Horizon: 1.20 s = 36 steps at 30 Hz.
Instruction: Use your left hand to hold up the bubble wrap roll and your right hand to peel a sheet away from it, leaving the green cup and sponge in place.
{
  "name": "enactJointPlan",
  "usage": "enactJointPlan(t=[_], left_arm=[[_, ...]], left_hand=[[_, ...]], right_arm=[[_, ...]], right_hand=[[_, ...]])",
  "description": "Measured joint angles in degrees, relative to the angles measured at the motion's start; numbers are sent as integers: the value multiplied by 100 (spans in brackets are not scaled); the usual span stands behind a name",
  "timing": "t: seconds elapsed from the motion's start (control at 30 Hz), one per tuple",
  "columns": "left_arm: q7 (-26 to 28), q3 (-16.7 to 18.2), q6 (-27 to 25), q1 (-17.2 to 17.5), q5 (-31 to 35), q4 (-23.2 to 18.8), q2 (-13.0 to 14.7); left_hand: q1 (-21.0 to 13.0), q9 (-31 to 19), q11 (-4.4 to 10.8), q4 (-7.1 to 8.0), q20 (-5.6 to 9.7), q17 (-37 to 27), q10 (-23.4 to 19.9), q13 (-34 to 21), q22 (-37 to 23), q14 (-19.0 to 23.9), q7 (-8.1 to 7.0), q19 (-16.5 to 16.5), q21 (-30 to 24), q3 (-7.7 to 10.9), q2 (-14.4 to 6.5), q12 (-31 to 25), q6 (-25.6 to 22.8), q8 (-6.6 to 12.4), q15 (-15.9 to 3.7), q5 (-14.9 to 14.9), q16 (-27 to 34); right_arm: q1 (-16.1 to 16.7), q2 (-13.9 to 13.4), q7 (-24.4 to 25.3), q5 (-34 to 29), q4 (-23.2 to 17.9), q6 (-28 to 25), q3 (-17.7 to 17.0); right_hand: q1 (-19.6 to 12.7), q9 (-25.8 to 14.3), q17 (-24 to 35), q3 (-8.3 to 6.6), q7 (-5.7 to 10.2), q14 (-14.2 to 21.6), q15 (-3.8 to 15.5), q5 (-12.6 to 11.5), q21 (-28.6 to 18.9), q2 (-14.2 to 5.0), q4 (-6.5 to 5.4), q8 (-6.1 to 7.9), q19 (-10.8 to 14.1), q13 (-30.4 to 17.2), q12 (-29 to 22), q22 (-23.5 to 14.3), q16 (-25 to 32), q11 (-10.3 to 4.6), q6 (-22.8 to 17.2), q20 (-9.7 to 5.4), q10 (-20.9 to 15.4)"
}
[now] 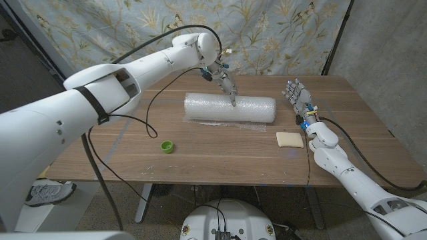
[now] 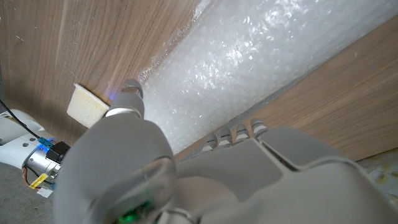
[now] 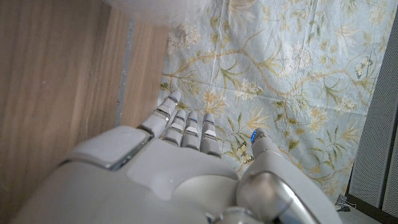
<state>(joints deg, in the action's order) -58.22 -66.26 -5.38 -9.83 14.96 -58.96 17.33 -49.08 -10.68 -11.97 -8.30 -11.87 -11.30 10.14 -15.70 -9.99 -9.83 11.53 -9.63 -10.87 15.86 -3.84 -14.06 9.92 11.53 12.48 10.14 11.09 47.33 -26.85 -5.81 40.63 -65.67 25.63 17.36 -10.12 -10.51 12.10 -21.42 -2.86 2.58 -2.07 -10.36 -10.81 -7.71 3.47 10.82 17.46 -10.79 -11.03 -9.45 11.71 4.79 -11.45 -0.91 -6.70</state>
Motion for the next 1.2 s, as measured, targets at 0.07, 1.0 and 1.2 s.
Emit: enactJointPlan(t=[0.07,1.0,1.2], left_arm=[[-6,0,-27,18,-2,-38,20],[278,-247,-90,-32,386,48,-152],[372,-297,-189,16,521,-104,-150]], left_hand=[[0,0,0,-8,0,0,0,0,0,0,0,0,0,-8,0,0,0,0,0,0,0],[0,0,0,-8,0,0,0,-1,0,0,-10,0,0,-7,0,0,-9,0,0,0,0],[0,-1,0,-8,8,0,0,-1,-30,0,-10,35,0,-7,0,0,-9,0,0,0,0]], right_arm=[[5,-4,0,0,-2,-6,0],[-24,26,-151,113,194,-20,-22],[-26,41,-170,141,229,-11,-38]], right_hand=[[0,0,0,0,0,0,0,0,0,0,0,0,-7,0,0,0,0,0,0,7,0],[0,0,-12,0,0,1,1,0,0,0,0,0,-43,2,0,0,0,-1,0,42,-1],[25,0,-12,0,0,1,1,0,0,25,0,0,-42,2,0,0,0,-1,0,41,-1]])
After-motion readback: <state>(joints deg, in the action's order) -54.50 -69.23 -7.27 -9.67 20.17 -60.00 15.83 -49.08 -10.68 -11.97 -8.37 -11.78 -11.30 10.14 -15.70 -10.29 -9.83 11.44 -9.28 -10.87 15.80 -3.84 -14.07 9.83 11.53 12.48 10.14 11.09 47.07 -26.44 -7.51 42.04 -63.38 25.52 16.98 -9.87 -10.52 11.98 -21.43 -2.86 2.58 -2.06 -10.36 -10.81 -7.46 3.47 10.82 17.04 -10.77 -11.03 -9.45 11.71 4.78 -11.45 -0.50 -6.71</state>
